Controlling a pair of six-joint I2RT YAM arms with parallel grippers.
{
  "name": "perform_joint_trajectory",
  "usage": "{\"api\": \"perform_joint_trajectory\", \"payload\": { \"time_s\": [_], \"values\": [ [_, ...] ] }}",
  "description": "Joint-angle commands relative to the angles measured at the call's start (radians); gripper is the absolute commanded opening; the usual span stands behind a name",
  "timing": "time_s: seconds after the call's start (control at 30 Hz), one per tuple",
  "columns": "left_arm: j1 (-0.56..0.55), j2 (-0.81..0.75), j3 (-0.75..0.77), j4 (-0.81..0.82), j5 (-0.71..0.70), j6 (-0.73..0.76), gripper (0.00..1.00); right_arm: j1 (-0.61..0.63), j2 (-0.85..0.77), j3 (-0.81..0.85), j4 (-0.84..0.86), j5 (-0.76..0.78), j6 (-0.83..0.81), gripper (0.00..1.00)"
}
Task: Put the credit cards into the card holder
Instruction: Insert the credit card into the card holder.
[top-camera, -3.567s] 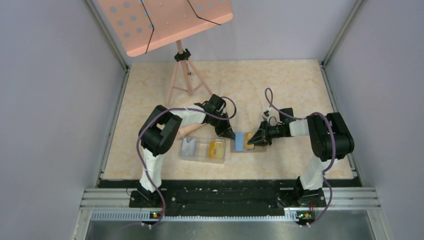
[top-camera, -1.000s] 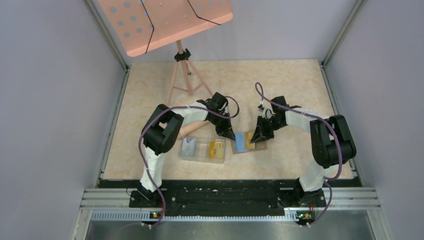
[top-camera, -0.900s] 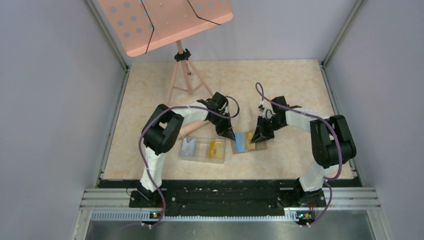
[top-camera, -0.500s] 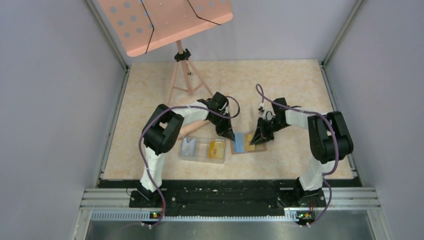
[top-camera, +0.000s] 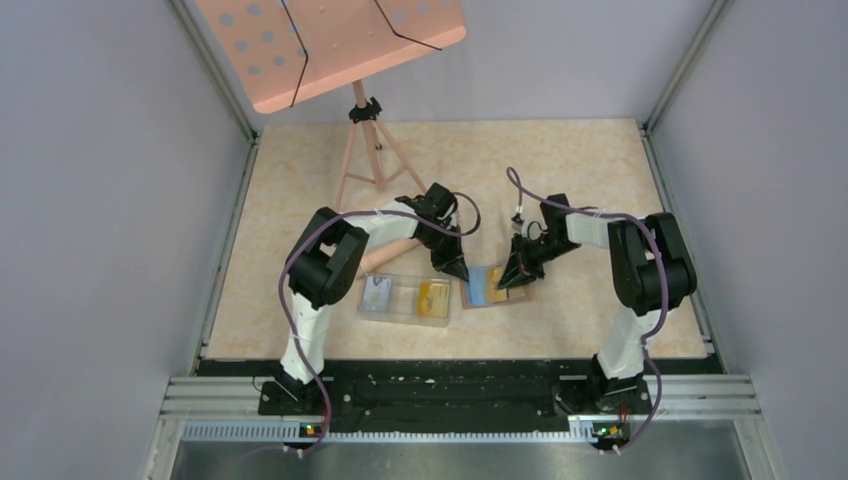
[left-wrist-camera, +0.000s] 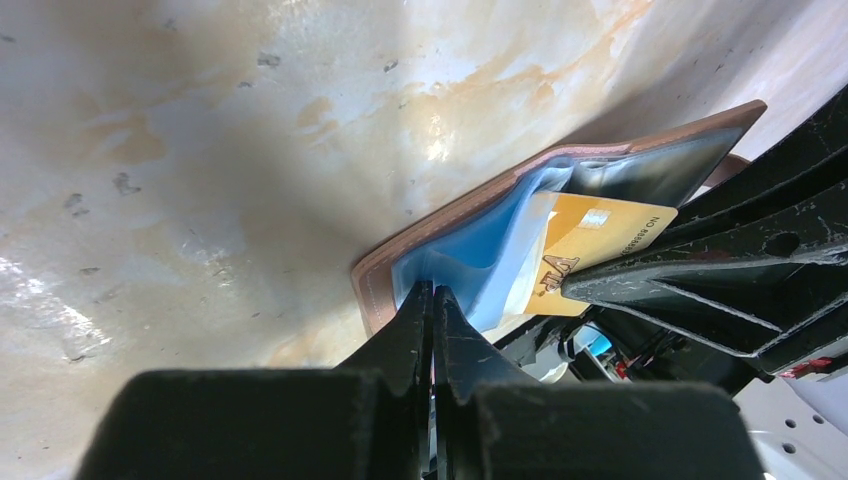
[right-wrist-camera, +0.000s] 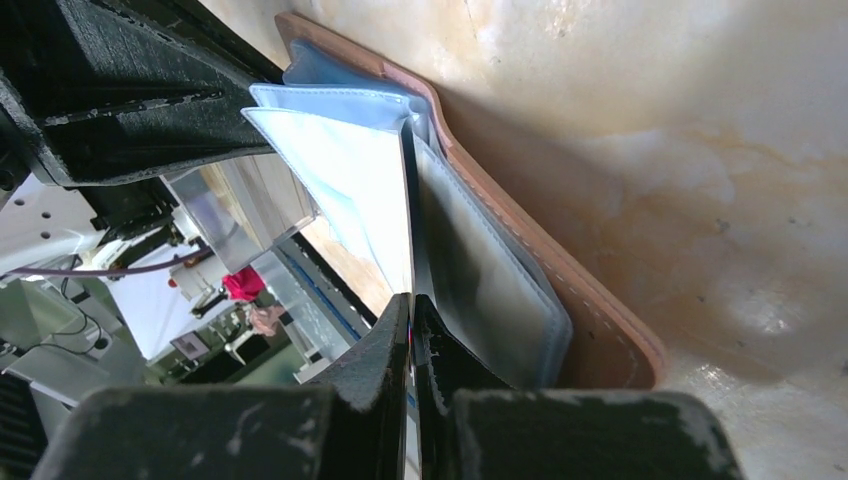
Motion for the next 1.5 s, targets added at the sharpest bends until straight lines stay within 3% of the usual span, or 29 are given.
{"api": "perform_joint_trajectory", "payload": {
  "time_s": [0.0, 0.4, 0.93, 1.17, 1.47],
  "values": [
    [-0.003, 0.031, 0.018, -0.022, -0.054, 0.034, 0.0, 0.008, 0.032, 0.037, -0.018, 0.009, -0.037, 0.0],
    [-0.004, 0.045, 0.053, -0.079, -0.073, 0.087, 0.0, 0.009, 0.068, 0.126, -0.105, 0.13, -0.083, 0.0],
    [-0.004, 0.127, 0.222, -0.205, -0.114, 0.184, 0.0, 0.008, 0.108, 0.14, -0.149, 0.051, -0.094, 0.0],
    [-0.004, 0.129, 0.228, -0.216, -0.125, 0.192, 0.0, 0.008, 0.115, 0.11, -0.144, 0.161, -0.042, 0.0],
    [-0.004, 0.14, 0.24, -0.22, -0.126, 0.197, 0.0, 0.02, 0.128, 0.086, -0.097, 0.042, -0.072, 0.0]
  ]
}}
